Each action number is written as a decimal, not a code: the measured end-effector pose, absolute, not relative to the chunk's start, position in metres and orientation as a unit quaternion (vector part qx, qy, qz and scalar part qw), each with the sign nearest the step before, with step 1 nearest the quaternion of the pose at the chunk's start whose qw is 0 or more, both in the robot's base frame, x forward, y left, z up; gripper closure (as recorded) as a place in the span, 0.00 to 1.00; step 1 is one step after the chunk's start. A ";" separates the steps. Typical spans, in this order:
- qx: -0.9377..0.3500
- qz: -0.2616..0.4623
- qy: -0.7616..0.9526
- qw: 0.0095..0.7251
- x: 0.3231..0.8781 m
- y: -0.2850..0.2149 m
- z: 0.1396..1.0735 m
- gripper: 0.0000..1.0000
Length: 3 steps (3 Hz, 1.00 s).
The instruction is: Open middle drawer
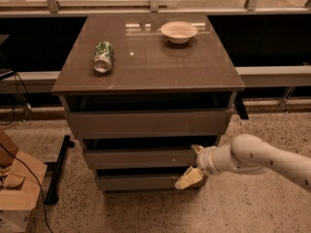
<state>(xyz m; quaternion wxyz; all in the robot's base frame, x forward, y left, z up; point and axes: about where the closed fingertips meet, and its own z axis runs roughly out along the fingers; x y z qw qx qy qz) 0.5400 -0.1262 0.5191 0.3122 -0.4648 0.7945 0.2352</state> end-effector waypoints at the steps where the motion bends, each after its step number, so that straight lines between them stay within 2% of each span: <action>1: -0.457 0.252 0.796 0.306 0.561 -0.130 0.492 0.00; 3: -0.447 0.275 0.800 0.292 0.605 -0.137 0.448 0.00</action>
Offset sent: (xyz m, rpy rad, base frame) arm 0.0863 -0.0211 -0.0910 0.0580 0.1041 -0.0056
